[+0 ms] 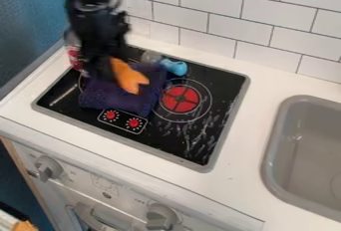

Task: Move the orange object to the left side of the left burner

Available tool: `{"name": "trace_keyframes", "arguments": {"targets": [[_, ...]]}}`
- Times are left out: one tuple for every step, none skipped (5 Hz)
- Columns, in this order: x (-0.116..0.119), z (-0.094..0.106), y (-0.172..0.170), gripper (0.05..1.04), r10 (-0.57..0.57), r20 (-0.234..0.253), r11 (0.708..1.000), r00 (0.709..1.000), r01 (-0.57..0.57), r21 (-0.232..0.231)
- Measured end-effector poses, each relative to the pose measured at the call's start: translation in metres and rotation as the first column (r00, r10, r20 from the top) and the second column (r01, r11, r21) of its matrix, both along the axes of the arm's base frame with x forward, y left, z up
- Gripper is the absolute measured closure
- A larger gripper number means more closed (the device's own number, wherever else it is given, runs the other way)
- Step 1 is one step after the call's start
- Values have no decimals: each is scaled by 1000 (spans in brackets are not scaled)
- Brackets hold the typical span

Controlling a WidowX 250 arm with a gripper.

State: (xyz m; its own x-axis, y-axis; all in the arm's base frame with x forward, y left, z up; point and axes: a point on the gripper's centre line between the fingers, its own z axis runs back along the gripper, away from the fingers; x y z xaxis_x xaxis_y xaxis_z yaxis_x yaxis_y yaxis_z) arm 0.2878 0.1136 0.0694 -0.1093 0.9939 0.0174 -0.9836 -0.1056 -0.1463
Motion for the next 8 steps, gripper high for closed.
{"name": "trace_keyframes", "arguments": {"targets": [[-3, -12, 29, 629, 98, 7, 995, 995, -98, -12], [-3, -23, 56, 629, 172, 5, 985, 985, -172, -34], [-9, -32, 70, 629, 207, -12, 978, 978, -207, -32], [-17, -37, 79, 629, 218, -10, 976, 976, -218, -20], [-20, -41, 78, 629, 205, -17, 978, 979, -205, -20], [-26, -42, 79, 593, 211, -38, 977, 977, -211, -6], [-24, -41, 80, 490, 216, -54, 976, 975, -216, 3], [-22, -41, 78, 192, 215, -66, 977, 974, -215, 16]]}}
